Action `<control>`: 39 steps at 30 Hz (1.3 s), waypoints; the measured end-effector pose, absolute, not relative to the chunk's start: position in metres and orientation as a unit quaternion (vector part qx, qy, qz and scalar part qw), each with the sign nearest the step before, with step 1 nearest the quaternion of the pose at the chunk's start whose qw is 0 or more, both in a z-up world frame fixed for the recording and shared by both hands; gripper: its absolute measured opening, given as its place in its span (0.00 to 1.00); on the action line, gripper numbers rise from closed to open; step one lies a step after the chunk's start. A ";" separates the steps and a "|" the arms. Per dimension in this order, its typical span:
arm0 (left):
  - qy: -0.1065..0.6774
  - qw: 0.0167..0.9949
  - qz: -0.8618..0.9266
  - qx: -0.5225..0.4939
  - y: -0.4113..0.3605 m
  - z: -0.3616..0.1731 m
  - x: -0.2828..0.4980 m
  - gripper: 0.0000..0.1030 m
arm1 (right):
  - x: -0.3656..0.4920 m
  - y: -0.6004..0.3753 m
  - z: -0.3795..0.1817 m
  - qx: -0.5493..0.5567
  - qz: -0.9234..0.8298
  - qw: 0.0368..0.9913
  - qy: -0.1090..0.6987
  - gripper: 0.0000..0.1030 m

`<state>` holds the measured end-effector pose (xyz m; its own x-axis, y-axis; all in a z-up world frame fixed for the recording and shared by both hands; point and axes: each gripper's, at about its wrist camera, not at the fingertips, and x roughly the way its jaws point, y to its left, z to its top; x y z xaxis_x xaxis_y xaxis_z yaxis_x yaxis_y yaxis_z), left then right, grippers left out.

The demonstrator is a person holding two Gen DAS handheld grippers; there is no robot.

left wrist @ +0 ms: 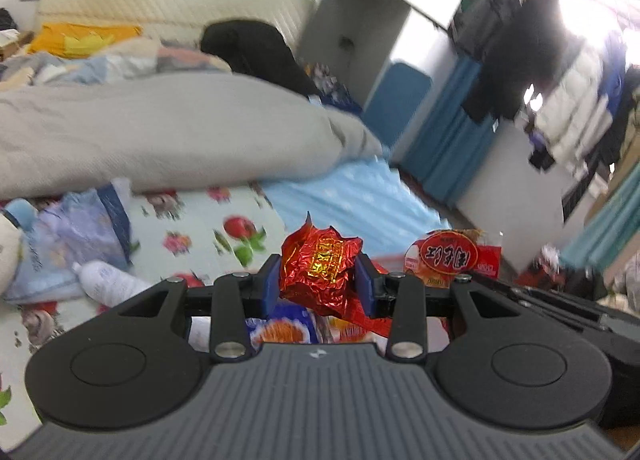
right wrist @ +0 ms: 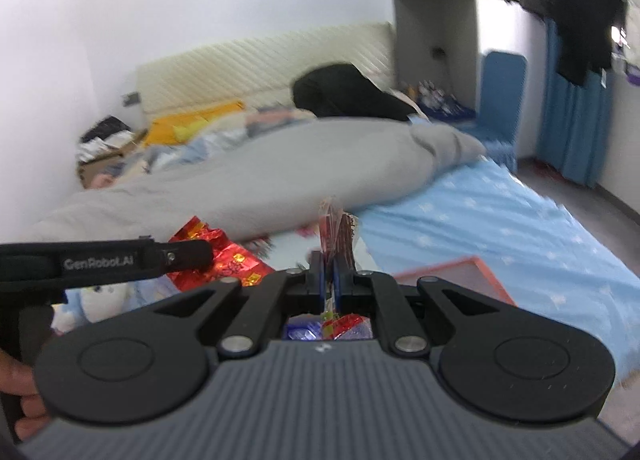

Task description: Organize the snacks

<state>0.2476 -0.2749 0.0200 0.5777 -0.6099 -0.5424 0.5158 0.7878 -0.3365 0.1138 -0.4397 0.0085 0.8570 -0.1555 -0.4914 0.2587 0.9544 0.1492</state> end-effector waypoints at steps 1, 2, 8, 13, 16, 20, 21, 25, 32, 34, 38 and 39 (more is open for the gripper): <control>0.342 0.882 -0.319 -0.067 -0.278 0.012 0.250 0.43 | 0.112 -0.444 0.003 0.110 -0.113 0.955 0.252 0.07; 0.354 0.877 -0.318 -0.068 -0.282 0.005 0.251 0.43 | 0.111 -0.448 -0.005 0.115 -0.120 0.950 0.264 0.07; 0.401 0.858 -0.319 -0.043 -0.300 -0.034 0.258 0.43 | 0.108 -0.463 -0.043 0.151 -0.144 0.923 0.323 0.07; 0.426 0.845 -0.322 -0.033 -0.307 -0.053 0.264 0.43 | 0.108 -0.465 -0.063 0.163 -0.146 0.909 0.354 0.08; 0.434 0.842 -0.319 -0.027 -0.307 -0.060 0.267 0.43 | 0.108 -0.467 -0.069 0.173 -0.145 0.905 0.361 0.08; 0.438 0.838 -0.325 -0.024 -0.307 -0.057 0.271 0.48 | 0.106 -0.472 -0.067 0.176 -0.152 0.903 0.361 0.10; 0.441 0.835 -0.328 -0.024 -0.307 -0.056 0.271 0.54 | 0.106 -0.472 -0.066 0.180 -0.156 0.902 0.360 0.10; 0.428 0.841 -0.329 -0.021 -0.306 -0.044 0.267 0.74 | 0.101 -0.479 -0.060 0.192 -0.184 0.898 0.350 0.40; 0.393 0.855 -0.339 0.003 -0.296 -0.007 0.251 0.74 | 0.086 -0.479 -0.030 0.186 -0.187 0.913 0.310 0.45; 0.379 0.860 -0.343 0.004 -0.291 0.008 0.244 0.74 | 0.080 -0.476 -0.016 0.188 -0.182 0.919 0.295 0.45; 0.345 0.873 -0.346 0.010 -0.278 0.037 0.225 0.74 | 0.061 -0.467 0.013 0.193 -0.176 0.932 0.251 0.45; 0.337 0.875 -0.348 0.012 -0.274 0.043 0.220 0.74 | 0.056 -0.464 0.019 0.192 -0.175 0.934 0.244 0.45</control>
<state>0.2199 -0.2744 0.0430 0.5317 -0.6000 -0.5978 0.6166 0.7581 -0.2124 0.0561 -0.4644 0.0189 0.8195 -0.2338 -0.5232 0.4209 0.8652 0.2726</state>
